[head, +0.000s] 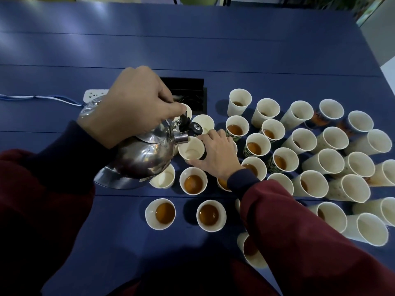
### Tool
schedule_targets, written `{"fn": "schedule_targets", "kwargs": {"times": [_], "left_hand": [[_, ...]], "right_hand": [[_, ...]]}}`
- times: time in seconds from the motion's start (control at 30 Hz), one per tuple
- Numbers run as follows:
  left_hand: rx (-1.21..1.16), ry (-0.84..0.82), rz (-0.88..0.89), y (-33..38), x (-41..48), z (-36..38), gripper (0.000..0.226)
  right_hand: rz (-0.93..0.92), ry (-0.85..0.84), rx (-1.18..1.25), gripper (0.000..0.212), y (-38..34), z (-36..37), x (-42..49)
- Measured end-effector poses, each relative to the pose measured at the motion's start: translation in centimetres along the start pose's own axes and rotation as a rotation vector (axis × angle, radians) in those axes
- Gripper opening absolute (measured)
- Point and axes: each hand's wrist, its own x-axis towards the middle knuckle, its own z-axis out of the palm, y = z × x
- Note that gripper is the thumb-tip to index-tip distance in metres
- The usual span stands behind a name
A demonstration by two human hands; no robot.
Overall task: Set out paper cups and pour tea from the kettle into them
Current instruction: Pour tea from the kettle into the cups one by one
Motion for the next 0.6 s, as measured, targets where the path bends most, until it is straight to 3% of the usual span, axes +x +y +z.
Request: {"fn": "schedule_targets", "kwargs": {"times": [0.6], "left_hand": [[0.146, -0.043, 0.036, 1.0, 1.0, 1.7, 0.034]], "right_hand": [[0.0, -0.014, 0.065, 0.068, 0.5, 0.1, 0.0]]}}
